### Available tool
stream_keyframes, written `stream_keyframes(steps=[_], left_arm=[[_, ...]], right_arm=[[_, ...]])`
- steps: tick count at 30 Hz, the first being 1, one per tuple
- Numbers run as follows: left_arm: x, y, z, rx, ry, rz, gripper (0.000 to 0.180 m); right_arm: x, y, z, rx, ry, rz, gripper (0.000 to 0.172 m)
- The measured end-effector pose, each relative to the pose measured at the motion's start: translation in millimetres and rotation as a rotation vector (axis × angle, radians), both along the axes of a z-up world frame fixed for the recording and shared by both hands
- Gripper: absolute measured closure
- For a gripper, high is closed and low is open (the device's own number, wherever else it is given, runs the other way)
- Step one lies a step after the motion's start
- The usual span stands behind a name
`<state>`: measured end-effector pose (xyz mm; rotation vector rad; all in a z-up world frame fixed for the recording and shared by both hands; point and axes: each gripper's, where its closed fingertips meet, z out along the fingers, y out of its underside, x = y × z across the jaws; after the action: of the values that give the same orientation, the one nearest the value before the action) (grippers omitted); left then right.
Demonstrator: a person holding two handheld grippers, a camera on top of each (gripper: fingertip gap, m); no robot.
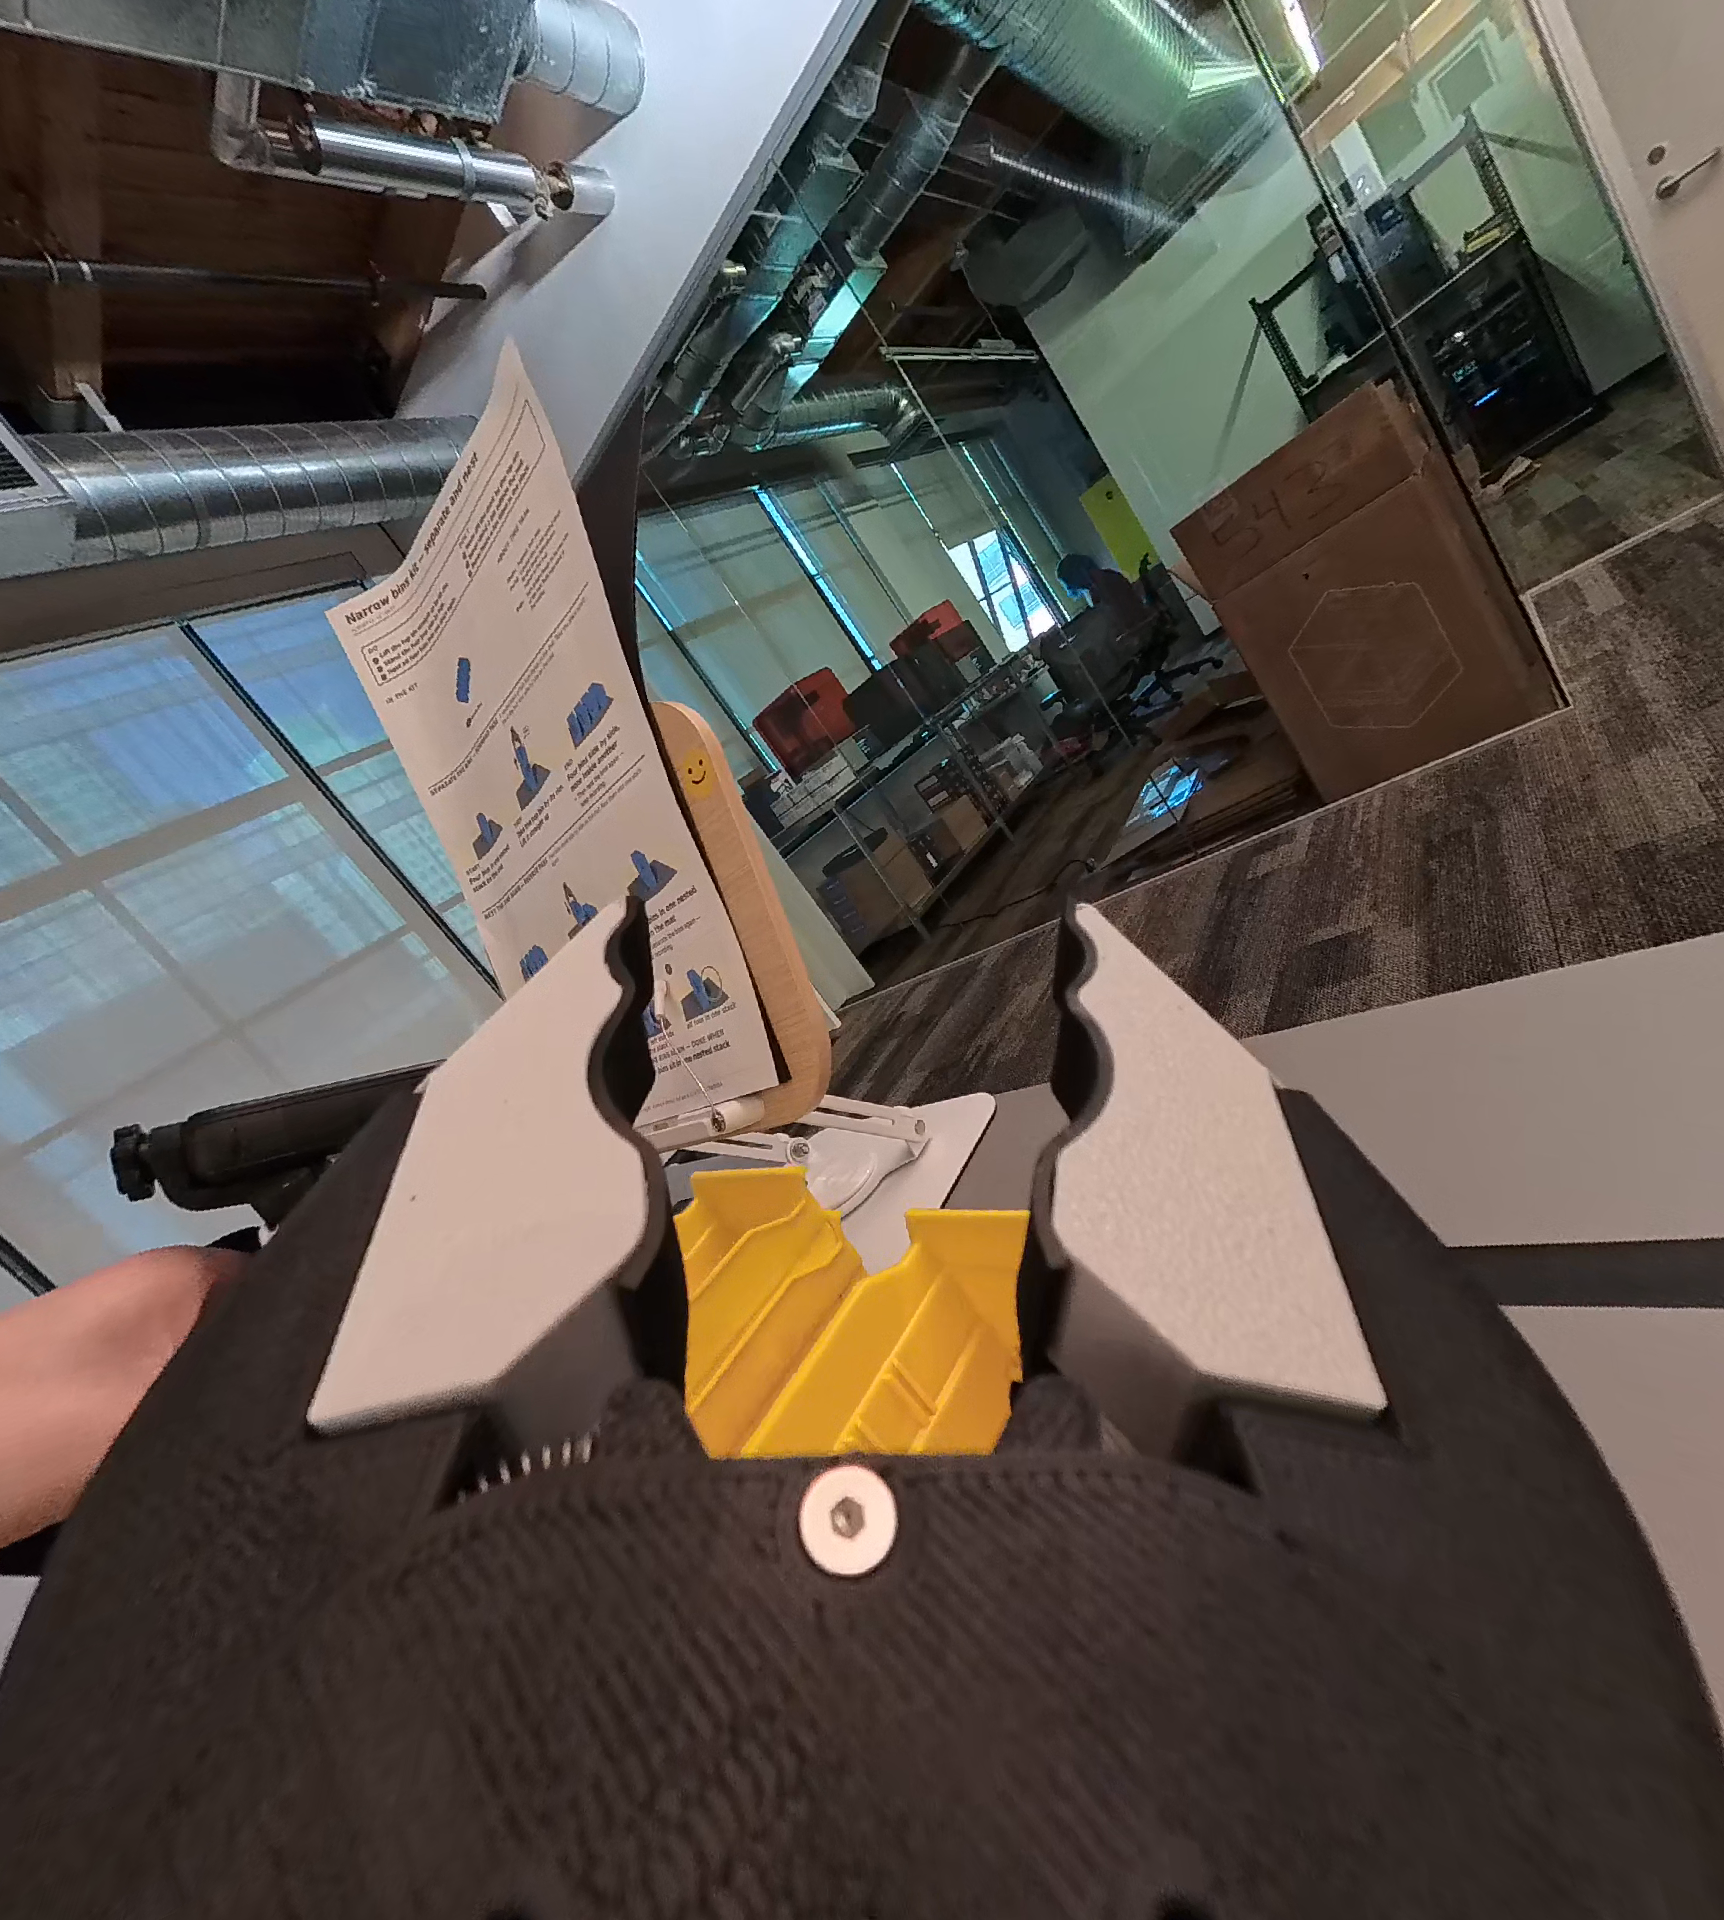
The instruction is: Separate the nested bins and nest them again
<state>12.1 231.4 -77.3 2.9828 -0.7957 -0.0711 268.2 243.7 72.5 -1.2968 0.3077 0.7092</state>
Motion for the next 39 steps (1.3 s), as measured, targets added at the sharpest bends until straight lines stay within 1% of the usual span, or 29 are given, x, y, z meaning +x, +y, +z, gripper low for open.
stream_keyframes(steps=[1,10,17,23,26,29,31,33,36,39], left_arm=[[0.4,-1.5,0.1,-0.007,0.001,0.001,0.063],[-1.7,-3.5,5.6,-0.033,0.007,0.01,0.064],[-1.6,0.0,18.3,-0.012,0.006,0.01,0.063],[0.7,0.5,44.1,0.005,-0.001,-0.006,0.062],[0.6,-0.3,65.5,0.008,-0.023,-0.015,0.062],[-4.2,1.0,92.9,0.016,-0.058,-0.02,0.062],[-12.5,6.5,110.7,0.045,-0.09,-0.017,0.063],[-30.2,11.0,123.6,0.059,-0.107,0.006,0.063],[-67.7,19.2,136.3,0.071,-0.12,0.063,0.063],[-113.8,26.8,145.0,0.086,-0.097,0.113,0.063]], right_arm=[[-0.4,0.2,-0.1,0.0,-0.001,0.001,0.094],[3.9,0.0,-1.7,0.001,0.024,0.004,0.094],[1.4,0.8,-2.3,-0.003,0.016,0.008,0.095],[2.6,0.7,-3.2,-0.005,0.018,0.006,0.095],[3.0,0.9,-4.2,-0.008,0.018,0.005,0.095],[2.8,0.9,-4.5,-0.009,0.017,0.006,0.095],[2.9,0.8,-4.8,-0.009,0.017,0.006,0.095],[3.2,0.7,-4.5,-0.007,0.023,0.009,0.095],[4.0,1.0,-5.3,-0.008,0.025,0.007,0.095],[2.7,2.2,-6.8,-0.014,0.021,0.01,0.095]])
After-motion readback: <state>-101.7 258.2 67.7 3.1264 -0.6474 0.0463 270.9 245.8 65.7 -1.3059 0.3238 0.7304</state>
